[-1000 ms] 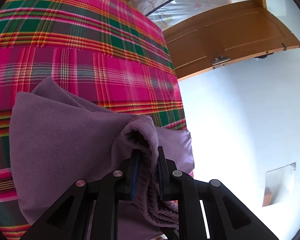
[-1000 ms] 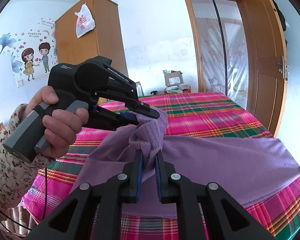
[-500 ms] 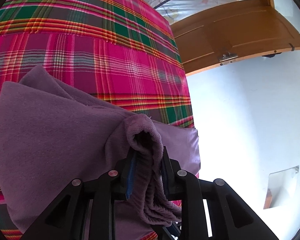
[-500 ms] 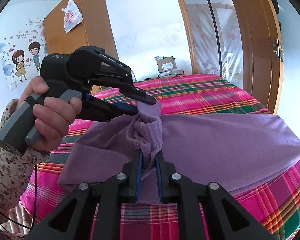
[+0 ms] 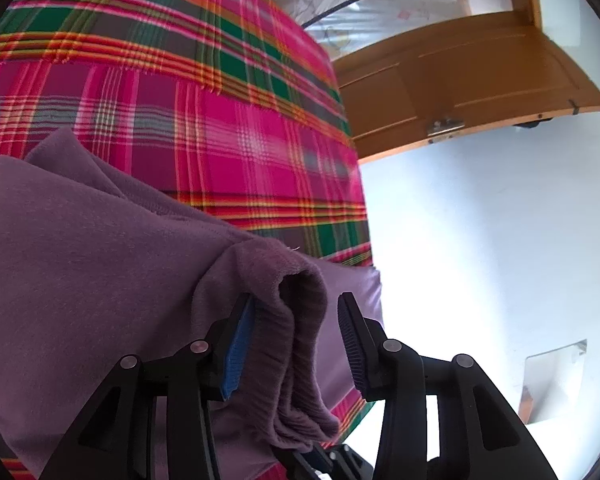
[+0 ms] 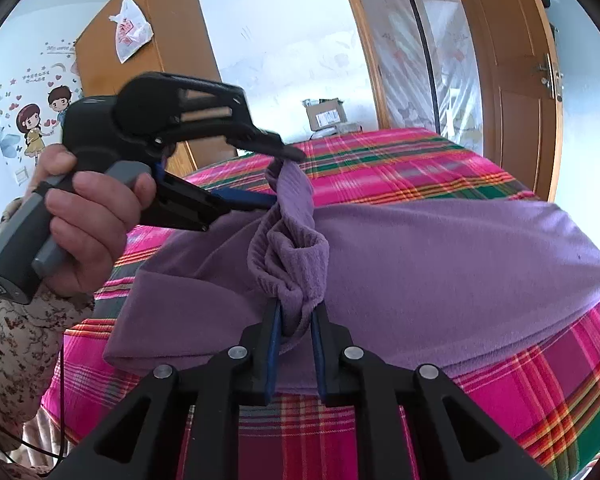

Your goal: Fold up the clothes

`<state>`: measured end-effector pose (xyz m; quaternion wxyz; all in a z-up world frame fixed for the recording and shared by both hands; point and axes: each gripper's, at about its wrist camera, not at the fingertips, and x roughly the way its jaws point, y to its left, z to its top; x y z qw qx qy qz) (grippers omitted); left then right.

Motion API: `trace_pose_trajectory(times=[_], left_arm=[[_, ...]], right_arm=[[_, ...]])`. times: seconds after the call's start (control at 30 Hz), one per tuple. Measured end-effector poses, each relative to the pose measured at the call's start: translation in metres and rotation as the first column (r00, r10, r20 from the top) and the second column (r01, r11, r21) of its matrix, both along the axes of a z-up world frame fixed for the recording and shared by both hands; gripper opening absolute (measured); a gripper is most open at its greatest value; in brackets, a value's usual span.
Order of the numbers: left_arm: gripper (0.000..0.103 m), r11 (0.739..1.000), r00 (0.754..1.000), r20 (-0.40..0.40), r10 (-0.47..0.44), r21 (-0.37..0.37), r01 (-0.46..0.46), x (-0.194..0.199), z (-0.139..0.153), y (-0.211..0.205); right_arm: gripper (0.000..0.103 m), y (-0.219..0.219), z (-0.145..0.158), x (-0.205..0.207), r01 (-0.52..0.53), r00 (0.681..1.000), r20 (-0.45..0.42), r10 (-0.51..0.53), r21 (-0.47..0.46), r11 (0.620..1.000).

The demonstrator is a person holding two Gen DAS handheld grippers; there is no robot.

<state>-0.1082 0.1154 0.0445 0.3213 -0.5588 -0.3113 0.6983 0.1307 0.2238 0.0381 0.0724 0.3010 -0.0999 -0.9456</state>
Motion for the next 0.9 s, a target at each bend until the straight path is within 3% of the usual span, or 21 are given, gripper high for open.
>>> trace_pose_trajectory(times=[0.23, 0.37, 0.53, 0.73, 0.9], left_arm=[[0.045, 0.999, 0.999, -0.038, 0.038, 0.038, -0.037, 0.009, 0.009, -0.016], [0.045, 0.998, 0.996, -0.063, 0.068, 0.024, -0.066, 0.019, 0.01, -0.035], [0.045, 0.991, 0.984, -0.123, 0.126, -0.04, -0.132, 0.037, 0.01, -0.062], [0.045, 0.98, 0.967, -0.181, 0.181, -0.052, -0.193, 0.061, 0.014, -0.093], [0.045, 0.977, 0.963, -0.199, 0.182, -0.079, -0.2, 0.079, 0.01, -0.109]], right_arm=[[0.015, 0.003, -0.004, 0.001, 0.007, 1.0, 0.017, -0.006, -0.02, 1.0], [0.016, 0.01, -0.004, 0.0, 0.009, 0.999, 0.033, -0.006, -0.085, 0.996], [0.028, 0.025, -0.005, -0.001, 0.029, 0.998, 0.058, -0.02, -0.167, 0.986], [0.043, 0.033, 0.004, 0.004, 0.028, 0.999, 0.037, -0.023, -0.13, 0.991], [0.048, 0.042, 0.016, -0.004, -0.004, 1.0, 0.024, 0.007, -0.139, 0.99]])
